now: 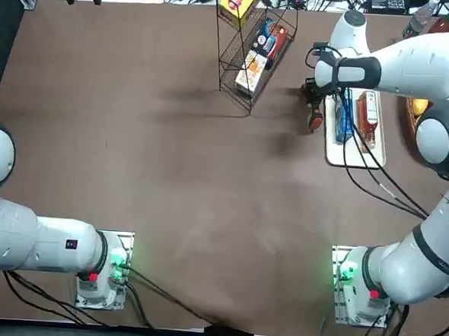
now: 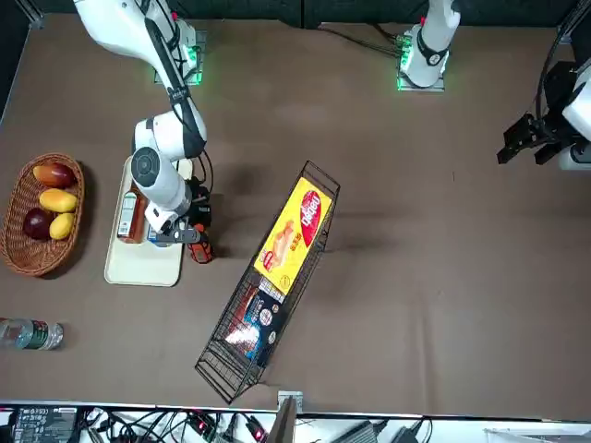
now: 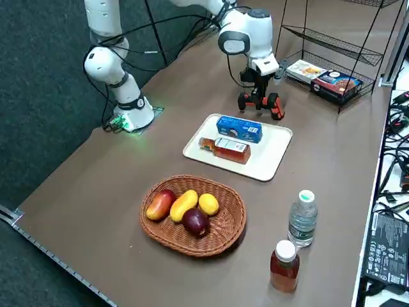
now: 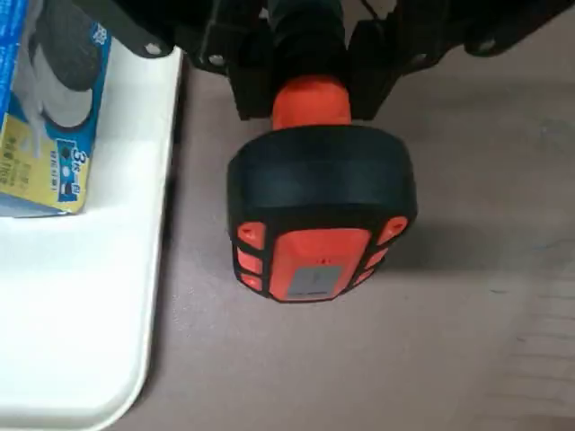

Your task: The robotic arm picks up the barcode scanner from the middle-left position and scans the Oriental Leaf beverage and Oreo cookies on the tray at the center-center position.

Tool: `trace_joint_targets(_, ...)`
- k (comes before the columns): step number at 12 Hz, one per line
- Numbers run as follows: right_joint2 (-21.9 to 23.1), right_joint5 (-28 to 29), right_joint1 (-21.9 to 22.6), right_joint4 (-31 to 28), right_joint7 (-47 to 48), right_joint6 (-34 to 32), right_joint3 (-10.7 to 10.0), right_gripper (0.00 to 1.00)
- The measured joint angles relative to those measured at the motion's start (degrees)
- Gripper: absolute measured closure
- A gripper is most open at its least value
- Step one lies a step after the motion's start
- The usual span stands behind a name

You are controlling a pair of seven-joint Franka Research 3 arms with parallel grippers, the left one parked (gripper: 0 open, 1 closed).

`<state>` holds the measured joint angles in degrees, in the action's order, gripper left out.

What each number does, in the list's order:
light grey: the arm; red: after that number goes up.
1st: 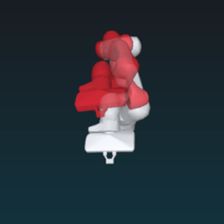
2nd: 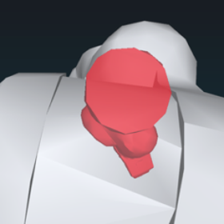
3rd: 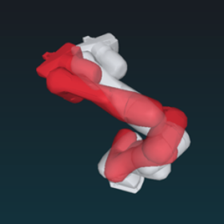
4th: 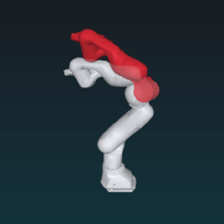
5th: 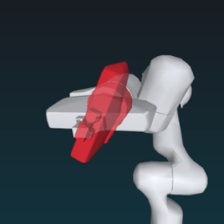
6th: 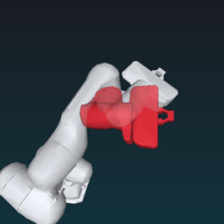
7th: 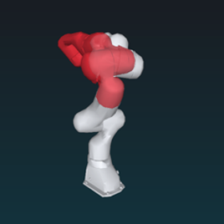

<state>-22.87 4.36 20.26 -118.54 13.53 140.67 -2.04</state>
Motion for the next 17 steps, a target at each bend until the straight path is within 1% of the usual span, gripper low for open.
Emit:
trace_joint_targets(7,-0.09,0.0,0.06,-1.07,-0.09,0.93,0.0,0.57)
trace_joint_targets(9,-0.15,0.0,0.06,-1.14,-0.56,0.93,0.0,0.55)
trace_joint_targets(10,-0.19,0.0,0.06,-1.21,-0.64,0.93,0.0,0.47)
trace_joint_targets(14,-0.15,-0.01,0.12,-1.25,-0.84,0.93,0.0,0.02)
trace_joint_targets(15,-0.11,-0.01,0.12,-1.23,-0.9,0.84,0.0,0.0)
trace_joint_targets(17,-0.03,-0.01,0.07,-0.72,-0.95,0.12,-0.01,0.0)
